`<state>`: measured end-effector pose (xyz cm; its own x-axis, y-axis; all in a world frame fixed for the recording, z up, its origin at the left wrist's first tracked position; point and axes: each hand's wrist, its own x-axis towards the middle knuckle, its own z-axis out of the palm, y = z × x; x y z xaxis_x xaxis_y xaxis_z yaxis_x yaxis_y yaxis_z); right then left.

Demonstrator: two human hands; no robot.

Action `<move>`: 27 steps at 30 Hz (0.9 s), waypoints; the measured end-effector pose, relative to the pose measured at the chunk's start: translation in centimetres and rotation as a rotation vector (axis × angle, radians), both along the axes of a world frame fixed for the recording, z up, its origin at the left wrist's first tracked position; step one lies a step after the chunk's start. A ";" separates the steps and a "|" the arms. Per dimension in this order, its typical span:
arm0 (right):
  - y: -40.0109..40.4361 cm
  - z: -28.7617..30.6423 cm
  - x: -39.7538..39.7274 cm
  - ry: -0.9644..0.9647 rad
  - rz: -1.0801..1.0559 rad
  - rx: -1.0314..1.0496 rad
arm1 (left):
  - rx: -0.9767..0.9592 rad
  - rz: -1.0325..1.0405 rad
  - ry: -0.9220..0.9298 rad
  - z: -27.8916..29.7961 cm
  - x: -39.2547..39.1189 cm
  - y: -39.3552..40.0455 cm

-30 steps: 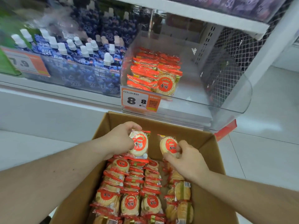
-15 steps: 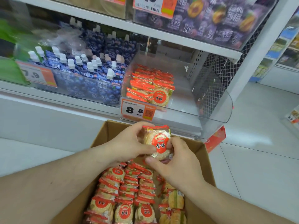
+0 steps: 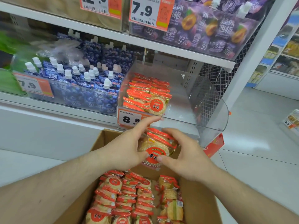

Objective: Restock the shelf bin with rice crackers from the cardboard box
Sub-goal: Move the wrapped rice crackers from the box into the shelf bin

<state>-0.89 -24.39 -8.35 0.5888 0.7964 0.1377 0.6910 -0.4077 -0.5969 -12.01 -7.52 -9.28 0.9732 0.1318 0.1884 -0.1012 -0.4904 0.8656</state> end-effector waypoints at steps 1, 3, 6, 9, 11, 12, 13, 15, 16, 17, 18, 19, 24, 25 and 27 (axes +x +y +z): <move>0.0 0.1 0.0 -0.005 0.020 -0.005 | 0.015 0.004 -0.004 -0.1 0.1 0.0; 0.1 0.6 0.3 -0.015 0.023 0.023 | 0.124 0.053 -0.055 0.0 0.2 0.1; -0.2 2.7 1.9 -0.032 -0.073 0.150 | 0.362 0.206 -0.138 0.6 0.4 0.6; -0.3 5.4 3.9 -0.090 -0.223 0.306 | 0.628 0.393 -0.030 0.4 0.8 1.6; 0.4 6.8 5.3 -0.122 -0.265 0.305 | 0.715 0.452 0.121 0.1 1.1 2.1; 1.0 7.3 6.2 -0.146 -0.268 0.258 | 0.732 0.467 0.169 0.0 1.2 2.2; 1.9 7.6 7.2 -0.171 -0.261 0.188 | 0.745 0.480 0.196 -0.2 1.3 2.2; 3.9 7.7 9.1 -0.194 -0.234 0.015 | 0.762 0.515 0.224 -0.3 1.5 2.3; 5.0 7.4 9.8 -0.184 -0.219 -0.071 | 0.760 0.537 0.239 -0.3 1.6 2.4; 6.0 6.9 10.4 -0.162 -0.206 -0.143 | 0.752 0.551 0.256 -0.3 1.7 2.4; 7.0 6.3 10.8 -0.137 -0.195 -0.201 | 0.743 0.554 0.270 -0.3 1.7 2.5; 7.9 5.7 11.0 -0.118 -0.186 -0.241 | 0.727 0.546 0.278 -0.3 1.7 2.5; 11.0 3.6 11.2 -0.073 -0.243 -0.303 | 0.658 0.509 0.269 -0.6 1.6 2.5; 11.4 3.4 11.1 -0.061 -0.278 -0.293 | 0.659 0.510 0.261 -0.7 1.6 2.5; 12.0 3.5 10.9 -0.062 -0.345 -0.271 | 0.649 0.512 0.252 -0.8 1.7 2.4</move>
